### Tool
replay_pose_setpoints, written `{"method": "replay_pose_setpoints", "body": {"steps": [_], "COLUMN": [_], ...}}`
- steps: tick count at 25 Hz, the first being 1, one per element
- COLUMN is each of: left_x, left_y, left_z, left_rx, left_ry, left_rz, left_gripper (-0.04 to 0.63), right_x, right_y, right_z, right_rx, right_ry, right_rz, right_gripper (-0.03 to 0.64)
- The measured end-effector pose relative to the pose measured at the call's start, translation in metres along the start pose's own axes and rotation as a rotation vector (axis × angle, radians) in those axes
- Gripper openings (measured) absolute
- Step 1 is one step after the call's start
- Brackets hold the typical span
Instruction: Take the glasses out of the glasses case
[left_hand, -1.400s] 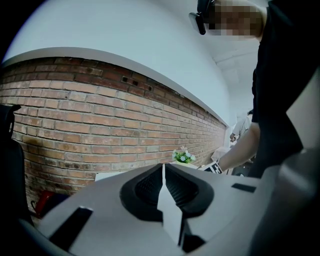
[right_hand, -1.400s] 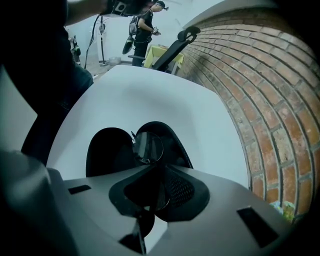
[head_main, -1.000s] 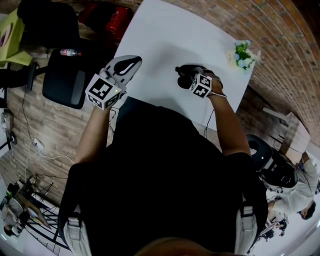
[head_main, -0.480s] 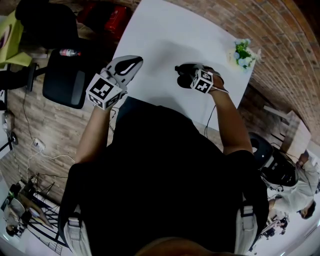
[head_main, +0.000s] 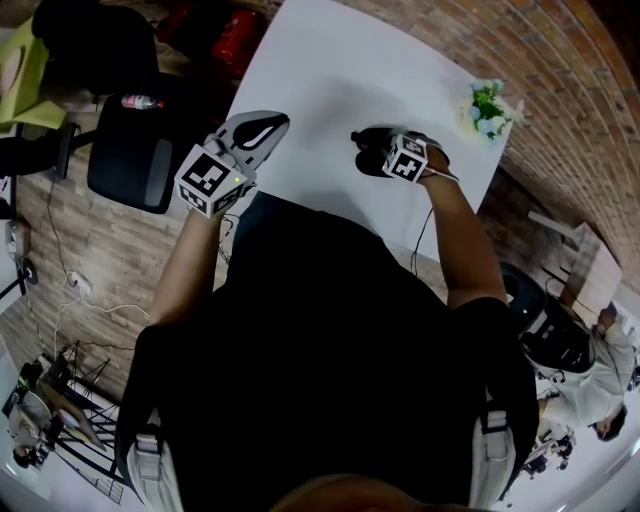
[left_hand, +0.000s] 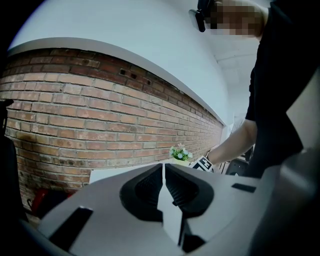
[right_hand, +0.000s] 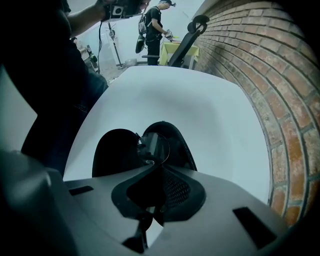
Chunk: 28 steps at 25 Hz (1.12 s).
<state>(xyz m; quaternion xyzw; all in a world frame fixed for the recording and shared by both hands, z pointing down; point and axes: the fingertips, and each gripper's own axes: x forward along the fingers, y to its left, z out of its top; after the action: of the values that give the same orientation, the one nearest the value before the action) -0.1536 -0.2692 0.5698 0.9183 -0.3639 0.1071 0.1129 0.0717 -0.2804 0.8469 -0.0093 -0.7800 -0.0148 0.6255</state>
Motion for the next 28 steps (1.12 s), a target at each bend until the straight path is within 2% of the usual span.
{"method": "replay_pose_setpoints", "body": {"steps": [7,28], "left_x": [-0.001,0.006], "left_y": [-0.007,-0.045], "left_z": [0.005,0.021], "left_rx": [-0.017,0.016], "left_ry": [0.035,0.051], "left_rz": [0.003,-0.03], "left_gripper": [0.023,0.023], "right_x": [-0.005,-0.042], "right_y": [0.001,0.004], "right_z": [0.001,0.0], "right_rx": [-0.002,0.018], "right_ry": [-0.017,-0.087], "right_rz": [-0.026,-0.107], "right_gripper": [0.025,0.023]}}
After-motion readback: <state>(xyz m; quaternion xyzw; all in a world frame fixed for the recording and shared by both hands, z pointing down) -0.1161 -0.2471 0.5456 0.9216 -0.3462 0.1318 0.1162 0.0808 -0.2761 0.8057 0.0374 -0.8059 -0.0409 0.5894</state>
